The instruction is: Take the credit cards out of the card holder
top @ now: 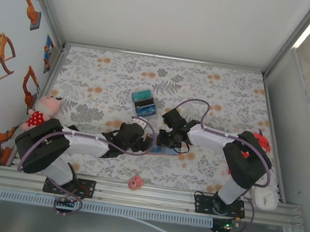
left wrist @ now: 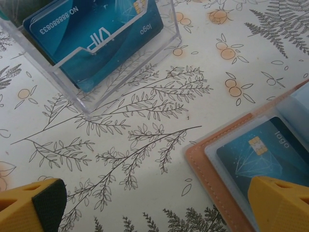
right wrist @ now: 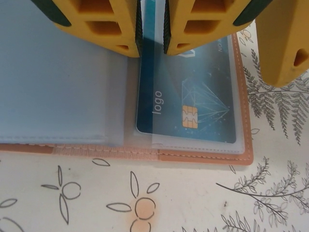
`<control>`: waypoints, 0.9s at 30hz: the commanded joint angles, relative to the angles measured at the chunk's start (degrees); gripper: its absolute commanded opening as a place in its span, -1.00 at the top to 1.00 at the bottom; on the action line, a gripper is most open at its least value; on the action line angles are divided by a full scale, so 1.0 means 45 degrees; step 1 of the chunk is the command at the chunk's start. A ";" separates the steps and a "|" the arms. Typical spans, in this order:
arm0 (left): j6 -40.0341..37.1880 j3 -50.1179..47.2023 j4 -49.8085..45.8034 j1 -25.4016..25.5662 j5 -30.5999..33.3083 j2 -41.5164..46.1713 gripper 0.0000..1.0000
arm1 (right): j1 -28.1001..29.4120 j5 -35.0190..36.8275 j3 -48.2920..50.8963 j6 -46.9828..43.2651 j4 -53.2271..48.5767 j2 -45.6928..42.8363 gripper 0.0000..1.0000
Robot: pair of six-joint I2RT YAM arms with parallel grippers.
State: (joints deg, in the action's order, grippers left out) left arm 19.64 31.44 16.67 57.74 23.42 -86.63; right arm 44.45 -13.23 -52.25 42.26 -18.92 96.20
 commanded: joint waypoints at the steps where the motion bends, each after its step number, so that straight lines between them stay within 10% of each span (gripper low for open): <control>1: -0.0298 0.0331 -0.0263 0.0119 0.0408 -0.0314 -0.94 | 0.0064 0.0240 -0.0323 0.0180 -0.0510 0.0238 0.61; 27: -0.1226 0.1281 -0.2735 0.0994 0.1967 -0.1222 -0.94 | -0.0417 -0.1382 0.1516 0.1283 0.2573 -0.0255 0.61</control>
State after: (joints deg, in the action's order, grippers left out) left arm 15.20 36.67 8.58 61.65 31.90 -91.74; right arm 43.05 -16.69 -47.88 45.65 -11.73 95.53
